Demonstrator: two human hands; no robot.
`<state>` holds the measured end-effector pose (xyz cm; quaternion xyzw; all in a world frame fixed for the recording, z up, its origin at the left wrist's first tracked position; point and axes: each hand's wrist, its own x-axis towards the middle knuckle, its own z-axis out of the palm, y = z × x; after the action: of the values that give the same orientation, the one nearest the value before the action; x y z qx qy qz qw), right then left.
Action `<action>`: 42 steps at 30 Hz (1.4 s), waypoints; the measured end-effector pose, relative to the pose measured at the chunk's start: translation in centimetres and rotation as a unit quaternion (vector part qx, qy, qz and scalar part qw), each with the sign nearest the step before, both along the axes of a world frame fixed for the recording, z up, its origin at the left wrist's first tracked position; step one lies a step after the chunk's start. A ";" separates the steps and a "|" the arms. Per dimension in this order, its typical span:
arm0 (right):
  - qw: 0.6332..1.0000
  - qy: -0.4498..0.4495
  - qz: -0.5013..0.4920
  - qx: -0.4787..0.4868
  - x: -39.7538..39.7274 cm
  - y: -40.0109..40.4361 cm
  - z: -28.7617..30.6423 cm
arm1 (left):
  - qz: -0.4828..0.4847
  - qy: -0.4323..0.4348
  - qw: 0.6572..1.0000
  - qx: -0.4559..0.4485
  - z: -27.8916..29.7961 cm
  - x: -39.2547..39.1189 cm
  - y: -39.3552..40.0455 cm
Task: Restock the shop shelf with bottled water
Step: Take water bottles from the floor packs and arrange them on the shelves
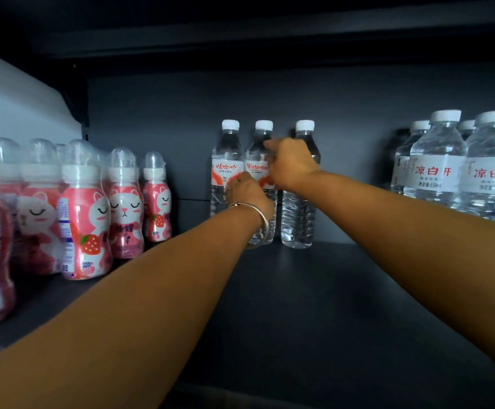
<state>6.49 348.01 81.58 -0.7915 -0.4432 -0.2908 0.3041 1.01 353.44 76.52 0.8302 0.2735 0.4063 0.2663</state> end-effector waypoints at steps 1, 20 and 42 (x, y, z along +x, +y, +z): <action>1.000 0.022 -0.007 -0.001 0.1 0.2 0.1 | -0.004 -0.003 1.000 -0.006 0.0 0.0 0.0; 0.980 0.166 0.045 0.102 0.2 0.5 1.0 | 0.004 -0.158 0.983 -0.088 -0.1 0.2 0.1; 0.959 0.259 0.096 0.059 -0.9 0.4 1.7 | 0.019 -0.200 0.969 -0.145 0.4 -0.8 1.0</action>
<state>5.59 348.44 83.29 -0.7741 -0.4050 -0.0709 0.4813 0.18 354.48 76.90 0.6791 0.2863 0.5251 0.4256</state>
